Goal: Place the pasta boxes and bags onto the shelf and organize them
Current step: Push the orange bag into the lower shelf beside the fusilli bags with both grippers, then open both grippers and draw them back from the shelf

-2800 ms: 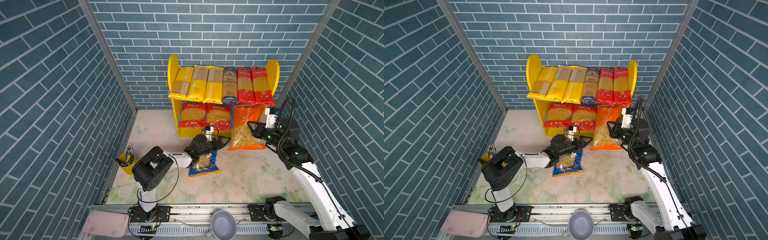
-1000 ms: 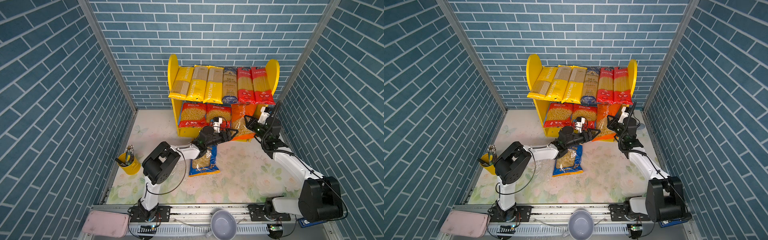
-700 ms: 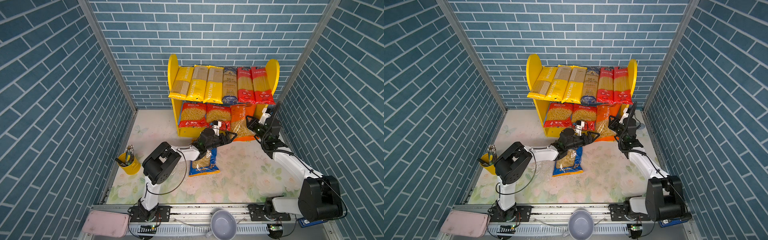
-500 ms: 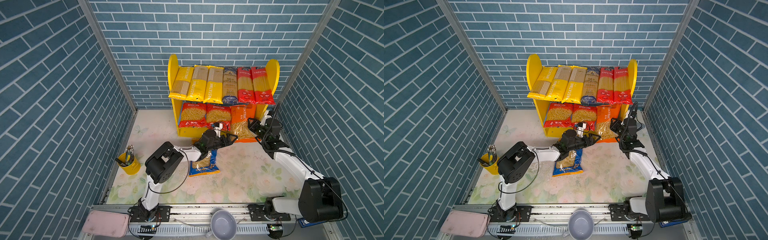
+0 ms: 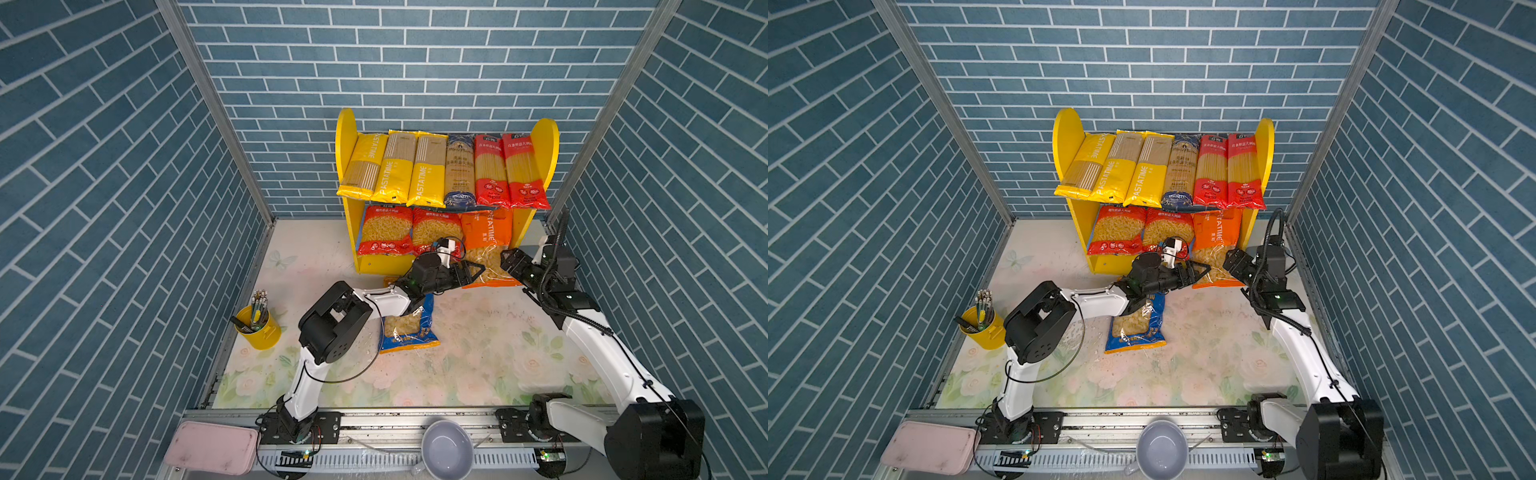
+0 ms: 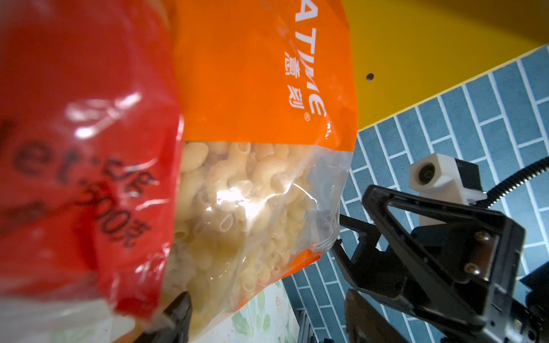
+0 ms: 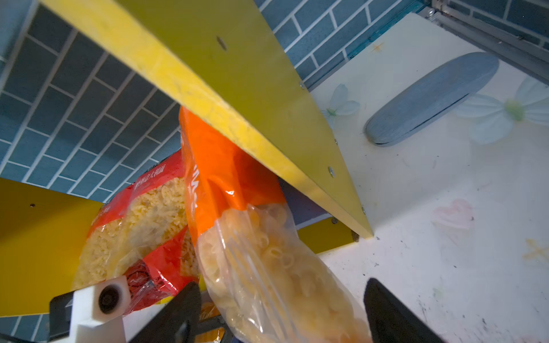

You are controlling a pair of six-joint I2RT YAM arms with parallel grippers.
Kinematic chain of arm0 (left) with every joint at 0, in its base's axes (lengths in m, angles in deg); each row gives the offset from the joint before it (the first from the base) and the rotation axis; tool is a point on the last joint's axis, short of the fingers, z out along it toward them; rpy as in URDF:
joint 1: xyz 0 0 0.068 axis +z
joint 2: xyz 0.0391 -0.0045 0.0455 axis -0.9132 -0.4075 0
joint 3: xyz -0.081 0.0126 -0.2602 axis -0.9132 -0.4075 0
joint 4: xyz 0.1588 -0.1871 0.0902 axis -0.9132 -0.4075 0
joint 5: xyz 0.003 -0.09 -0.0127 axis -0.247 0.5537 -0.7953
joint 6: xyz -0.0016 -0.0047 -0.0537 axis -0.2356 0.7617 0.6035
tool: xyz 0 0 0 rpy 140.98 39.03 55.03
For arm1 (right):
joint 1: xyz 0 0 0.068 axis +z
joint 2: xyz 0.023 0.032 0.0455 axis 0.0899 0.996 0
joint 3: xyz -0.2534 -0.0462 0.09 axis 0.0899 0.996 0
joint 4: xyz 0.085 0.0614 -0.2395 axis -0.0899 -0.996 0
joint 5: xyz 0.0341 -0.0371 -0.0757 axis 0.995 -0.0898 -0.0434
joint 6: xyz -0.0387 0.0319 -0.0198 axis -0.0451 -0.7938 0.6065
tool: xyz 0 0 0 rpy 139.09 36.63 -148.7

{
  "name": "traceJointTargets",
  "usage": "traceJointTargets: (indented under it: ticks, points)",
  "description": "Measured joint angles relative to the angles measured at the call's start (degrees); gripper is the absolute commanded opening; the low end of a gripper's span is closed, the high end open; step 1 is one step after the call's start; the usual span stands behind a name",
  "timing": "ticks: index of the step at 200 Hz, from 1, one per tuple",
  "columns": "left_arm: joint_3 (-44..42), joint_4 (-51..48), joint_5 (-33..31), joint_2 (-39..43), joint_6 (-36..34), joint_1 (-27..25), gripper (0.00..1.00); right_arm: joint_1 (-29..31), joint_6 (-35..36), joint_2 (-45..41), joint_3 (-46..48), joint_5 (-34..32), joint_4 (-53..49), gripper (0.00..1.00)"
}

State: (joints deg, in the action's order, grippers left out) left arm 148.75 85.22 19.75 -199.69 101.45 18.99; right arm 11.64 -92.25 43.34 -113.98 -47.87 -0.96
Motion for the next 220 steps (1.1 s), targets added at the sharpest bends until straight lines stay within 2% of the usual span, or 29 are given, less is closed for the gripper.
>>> traceJointTargets:
  ticks: [32,59,92,126,168,194,220]
  points:
    - [0.4,-0.3,0.2,-0.4,0.0,-0.1,0.81,-1.6,0.6,-2.7,3.0,2.7,-0.9,0.93]
    - [1.0,-1.2,0.5,-0.4,-0.3,-0.1,0.81,-1.6,0.3,-7.0,11.6,6.1,3.2,0.97]
    - [2.0,-2.1,0.9,-0.6,-0.3,-0.2,0.81,1.3,-3.6,-7.6,24.2,7.5,17.2,0.99]
    - [2.9,-3.2,1.3,-1.3,-0.4,-0.5,0.81,5.3,-4.8,3.2,26.3,6.2,35.2,0.98]
    - [1.4,-3.6,1.4,0.0,-1.0,-0.9,0.81,6.3,-7.6,15.8,25.9,4.1,52.4,0.80]
    - [-3.7,-3.7,1.4,4.9,-1.2,-0.5,0.81,6.6,-10.9,16.2,25.8,2.8,56.7,0.72]
    - [-9.3,-4.1,1.0,12.3,-2.2,0.9,0.81,6.9,-14.1,13.6,25.0,1.7,56.1,0.65]
